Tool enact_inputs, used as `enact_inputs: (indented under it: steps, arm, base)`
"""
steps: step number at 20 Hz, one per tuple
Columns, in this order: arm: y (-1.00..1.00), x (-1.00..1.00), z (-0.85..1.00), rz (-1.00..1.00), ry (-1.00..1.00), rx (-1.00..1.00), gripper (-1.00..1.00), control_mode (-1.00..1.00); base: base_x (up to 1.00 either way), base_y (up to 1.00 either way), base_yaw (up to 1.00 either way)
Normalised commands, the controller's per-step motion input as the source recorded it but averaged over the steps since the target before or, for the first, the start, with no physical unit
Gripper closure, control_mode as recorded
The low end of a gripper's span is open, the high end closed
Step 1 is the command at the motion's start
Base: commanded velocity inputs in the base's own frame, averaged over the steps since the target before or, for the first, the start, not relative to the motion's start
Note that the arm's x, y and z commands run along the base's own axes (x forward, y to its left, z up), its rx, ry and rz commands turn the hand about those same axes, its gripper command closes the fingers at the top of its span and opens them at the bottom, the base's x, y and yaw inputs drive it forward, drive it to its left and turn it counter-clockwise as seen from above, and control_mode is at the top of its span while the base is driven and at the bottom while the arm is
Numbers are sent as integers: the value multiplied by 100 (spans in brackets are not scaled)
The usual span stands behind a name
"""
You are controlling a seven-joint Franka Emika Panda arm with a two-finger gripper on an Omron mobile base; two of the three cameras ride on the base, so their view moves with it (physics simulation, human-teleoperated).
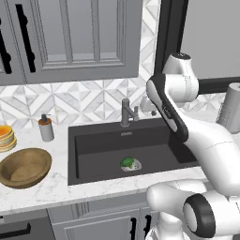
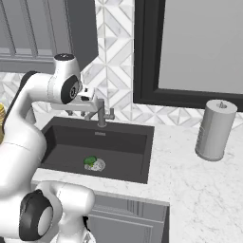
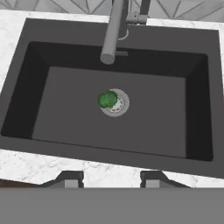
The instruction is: Pick the broccoli from the sink and place it in the bowl. Then pick the bowl and place it in the microwave. Then close the microwave door and press the start button.
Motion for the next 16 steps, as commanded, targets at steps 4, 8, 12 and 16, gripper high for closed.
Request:
enact_inputs:
  steps: [4, 8, 12, 16]
  arm:
    - [0, -40, -16, 0, -5, 0, -100, -100]
    - [66, -38, -96, -11, 1, -12, -100, -100]
    - [80, -4, -99, -25, 2, -10, -100, -100]
    - [40, 13, -63, -21, 5, -9, -100, -100]
  base:
    - [0, 0, 0]
    - [0, 0, 0]
    - [0, 0, 0]
    - [0, 0, 0]
